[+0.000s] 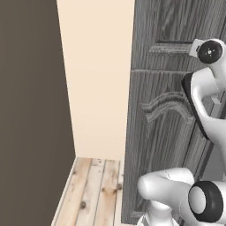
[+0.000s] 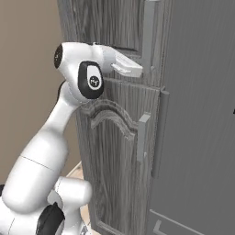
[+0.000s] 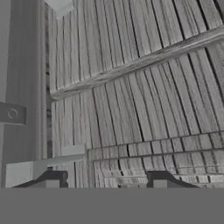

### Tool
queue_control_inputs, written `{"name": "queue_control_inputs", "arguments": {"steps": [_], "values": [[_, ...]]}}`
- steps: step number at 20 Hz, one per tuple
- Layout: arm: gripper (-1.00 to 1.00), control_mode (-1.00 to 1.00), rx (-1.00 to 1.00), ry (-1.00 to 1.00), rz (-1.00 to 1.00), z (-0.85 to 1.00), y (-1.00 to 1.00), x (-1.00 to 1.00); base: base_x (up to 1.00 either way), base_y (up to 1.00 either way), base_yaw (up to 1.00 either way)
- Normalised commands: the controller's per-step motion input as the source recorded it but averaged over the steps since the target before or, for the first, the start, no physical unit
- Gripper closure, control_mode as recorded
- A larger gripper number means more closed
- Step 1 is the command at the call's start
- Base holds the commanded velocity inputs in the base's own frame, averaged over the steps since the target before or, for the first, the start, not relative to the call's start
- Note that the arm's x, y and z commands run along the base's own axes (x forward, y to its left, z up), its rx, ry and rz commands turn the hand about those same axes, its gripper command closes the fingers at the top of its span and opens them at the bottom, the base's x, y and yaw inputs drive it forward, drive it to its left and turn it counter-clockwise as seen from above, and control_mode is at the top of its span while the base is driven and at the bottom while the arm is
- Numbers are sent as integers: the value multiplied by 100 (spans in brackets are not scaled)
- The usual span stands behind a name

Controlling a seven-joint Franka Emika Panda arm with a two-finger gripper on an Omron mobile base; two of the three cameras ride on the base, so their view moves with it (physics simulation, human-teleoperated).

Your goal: Pick the jar and jar from the dining table and place them in the open cabinet. Close the cabinet after placing the objects.

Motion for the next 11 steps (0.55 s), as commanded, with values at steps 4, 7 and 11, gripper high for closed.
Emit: {"name": "queue_control_inputs", "arguments": {"steps": [4, 7, 11], "values": [[-100, -100, 0, 16, 3, -4, -33, 18, 0, 0, 0], [-100, -100, 0, 7, 0, 0, -19, 6, 0, 0, 0], [-100, -100, 0, 2, 0, 0, -20, 1, 0, 0, 0]]}}
